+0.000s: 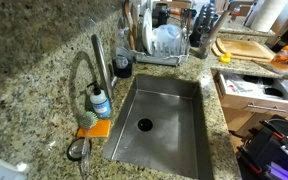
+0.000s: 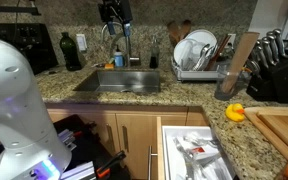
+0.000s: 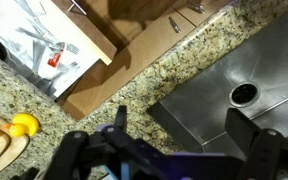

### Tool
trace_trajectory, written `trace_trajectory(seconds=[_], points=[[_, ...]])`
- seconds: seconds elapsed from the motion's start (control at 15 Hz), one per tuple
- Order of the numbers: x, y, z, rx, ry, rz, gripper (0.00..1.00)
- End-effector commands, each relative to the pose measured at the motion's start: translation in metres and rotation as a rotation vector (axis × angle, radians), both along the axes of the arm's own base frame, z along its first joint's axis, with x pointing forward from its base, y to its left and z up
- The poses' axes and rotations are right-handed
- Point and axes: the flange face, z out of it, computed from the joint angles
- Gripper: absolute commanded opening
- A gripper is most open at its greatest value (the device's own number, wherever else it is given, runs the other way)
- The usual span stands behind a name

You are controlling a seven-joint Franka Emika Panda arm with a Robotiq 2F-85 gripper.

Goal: Open and close the tap

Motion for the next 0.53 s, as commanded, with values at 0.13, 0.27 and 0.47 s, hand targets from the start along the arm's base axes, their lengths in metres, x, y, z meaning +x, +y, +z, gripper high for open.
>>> trace_trajectory(seconds=[0.13,0.27,0.47], points=[[0.0,0.0,0.0,0.0,0.001,0.0,1.0],[0.038,0.005,-0.055,-0.05,0.017,-0.004,1.0],[0.059,0.041,-0.095,-0.191,-0.045,0.182,1.0]])
